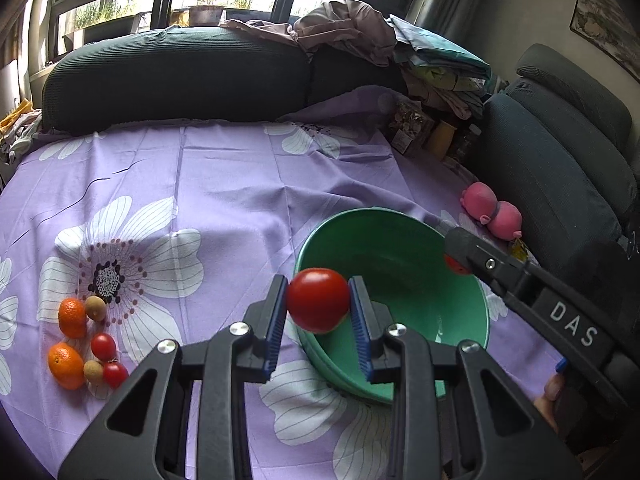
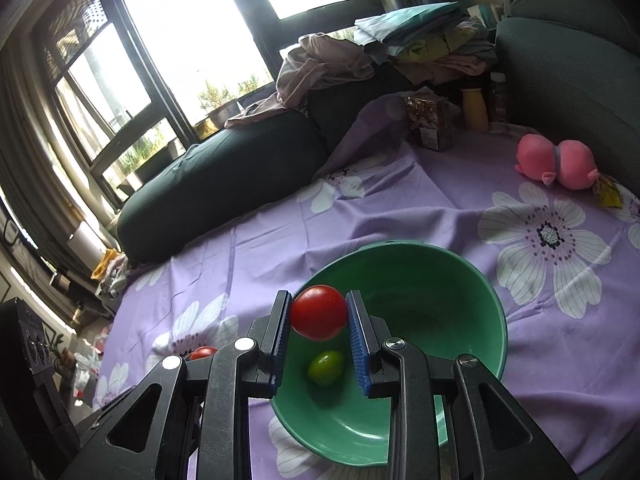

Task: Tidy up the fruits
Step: 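Carry the red tomato into the green bowl and release it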

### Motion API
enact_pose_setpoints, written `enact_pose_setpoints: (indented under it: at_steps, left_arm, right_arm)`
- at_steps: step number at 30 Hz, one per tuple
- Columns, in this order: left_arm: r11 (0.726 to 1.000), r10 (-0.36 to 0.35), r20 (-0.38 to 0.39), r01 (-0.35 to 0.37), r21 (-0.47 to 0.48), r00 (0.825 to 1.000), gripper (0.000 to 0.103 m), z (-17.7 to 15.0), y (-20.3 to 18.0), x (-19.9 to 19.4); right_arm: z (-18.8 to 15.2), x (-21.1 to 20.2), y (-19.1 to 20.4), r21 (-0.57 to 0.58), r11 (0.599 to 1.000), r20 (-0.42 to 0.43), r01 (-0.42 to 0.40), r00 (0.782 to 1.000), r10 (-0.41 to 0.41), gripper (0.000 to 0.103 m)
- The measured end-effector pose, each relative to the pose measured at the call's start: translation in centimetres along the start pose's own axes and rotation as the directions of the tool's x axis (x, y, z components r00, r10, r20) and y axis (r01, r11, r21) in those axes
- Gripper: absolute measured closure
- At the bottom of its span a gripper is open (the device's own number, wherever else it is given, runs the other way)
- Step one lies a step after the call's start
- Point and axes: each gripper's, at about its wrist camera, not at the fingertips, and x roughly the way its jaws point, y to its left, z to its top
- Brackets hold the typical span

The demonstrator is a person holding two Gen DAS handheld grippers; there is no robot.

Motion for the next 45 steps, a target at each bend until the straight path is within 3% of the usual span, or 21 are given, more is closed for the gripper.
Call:
enact_pose_setpoints:
  at_steps: [9, 15, 45]
  left_arm:
    - [0.998, -0.063, -0.080, 0.063, 0.007, 0.995, 0.072, -0.1, -2.0, 3.2]
    - [0.996, -0.092, -0.113, 0.093, 0.004, 0.989, 0.072, -0.2, -2.7, 4.1]
    - [0.992, -0.111, -0.176, 0.120, 0.042, 0.978, 0.072, -1.0, -4.6, 6.6]
  right_arm:
    - [0.2, 1.0, -1.9, 0.015, 0.997, -0.025, 0.072, 0.997, -0.072, 0.073]
    - [0.2, 1.8, -2.8, 0.033, 0.997, -0.054, 0.076, 0.996, -0.074, 0.073]
    - [0.2, 3.3, -4.5, 0.056, 0.989, -0.116, 0.136, 0.985, -0.129, 0.073]
